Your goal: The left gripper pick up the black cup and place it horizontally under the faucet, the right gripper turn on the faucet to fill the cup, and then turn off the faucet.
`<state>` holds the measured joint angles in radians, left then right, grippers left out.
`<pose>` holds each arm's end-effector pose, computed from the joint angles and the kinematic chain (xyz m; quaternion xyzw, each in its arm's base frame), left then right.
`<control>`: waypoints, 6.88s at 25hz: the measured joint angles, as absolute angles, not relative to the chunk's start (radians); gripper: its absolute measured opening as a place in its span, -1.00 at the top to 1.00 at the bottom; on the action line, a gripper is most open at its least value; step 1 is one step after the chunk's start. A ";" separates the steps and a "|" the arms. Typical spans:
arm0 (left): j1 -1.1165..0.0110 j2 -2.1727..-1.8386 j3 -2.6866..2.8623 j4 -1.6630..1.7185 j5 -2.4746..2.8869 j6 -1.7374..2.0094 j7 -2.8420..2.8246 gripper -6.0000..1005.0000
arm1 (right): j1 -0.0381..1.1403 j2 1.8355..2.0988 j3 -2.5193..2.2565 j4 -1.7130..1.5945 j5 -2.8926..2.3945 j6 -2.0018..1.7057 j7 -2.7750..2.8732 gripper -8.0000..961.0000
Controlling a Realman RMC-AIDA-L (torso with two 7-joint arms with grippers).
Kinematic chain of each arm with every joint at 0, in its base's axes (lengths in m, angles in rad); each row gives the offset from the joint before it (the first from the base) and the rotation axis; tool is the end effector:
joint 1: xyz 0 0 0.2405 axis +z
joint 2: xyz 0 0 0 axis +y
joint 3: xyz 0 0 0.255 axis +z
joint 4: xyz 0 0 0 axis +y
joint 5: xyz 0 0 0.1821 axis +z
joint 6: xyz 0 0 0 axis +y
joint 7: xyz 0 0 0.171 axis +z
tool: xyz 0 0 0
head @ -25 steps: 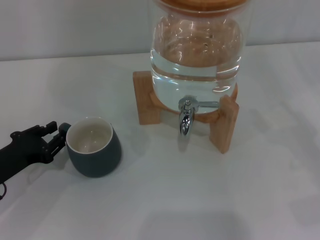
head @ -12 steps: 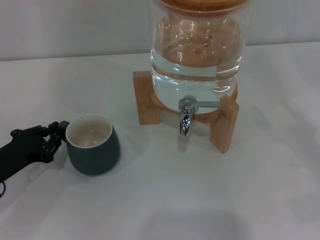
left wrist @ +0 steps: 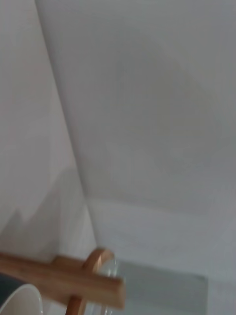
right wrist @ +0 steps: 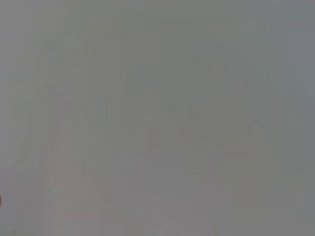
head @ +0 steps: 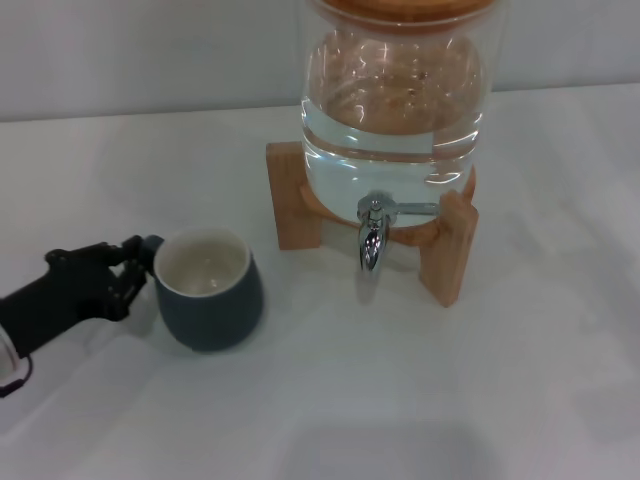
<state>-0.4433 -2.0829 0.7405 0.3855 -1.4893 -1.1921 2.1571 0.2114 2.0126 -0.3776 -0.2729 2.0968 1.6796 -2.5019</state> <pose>-0.2892 0.3267 -0.0397 -0.8839 -0.2446 -0.2430 0.3161 0.3322 0.2587 0.1311 -0.6204 0.1325 0.4354 0.6387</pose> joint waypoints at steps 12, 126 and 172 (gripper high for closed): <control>-0.538 -2.091 0.819 0.262 -1.531 -1.195 2.273 0.68 | 0.220 2.011 -0.384 -0.272 2.091 1.684 -2.504 -0.48; -0.210 -2.076 0.660 0.400 -1.950 -1.363 2.250 -0.30 | 0.205 2.008 -0.993 -1.206 1.498 1.627 -1.450 -0.63; -0.219 -2.077 0.663 0.382 -1.945 -1.351 2.254 -0.30 | 0.268 2.009 -1.226 -1.238 1.546 1.534 -1.374 -0.63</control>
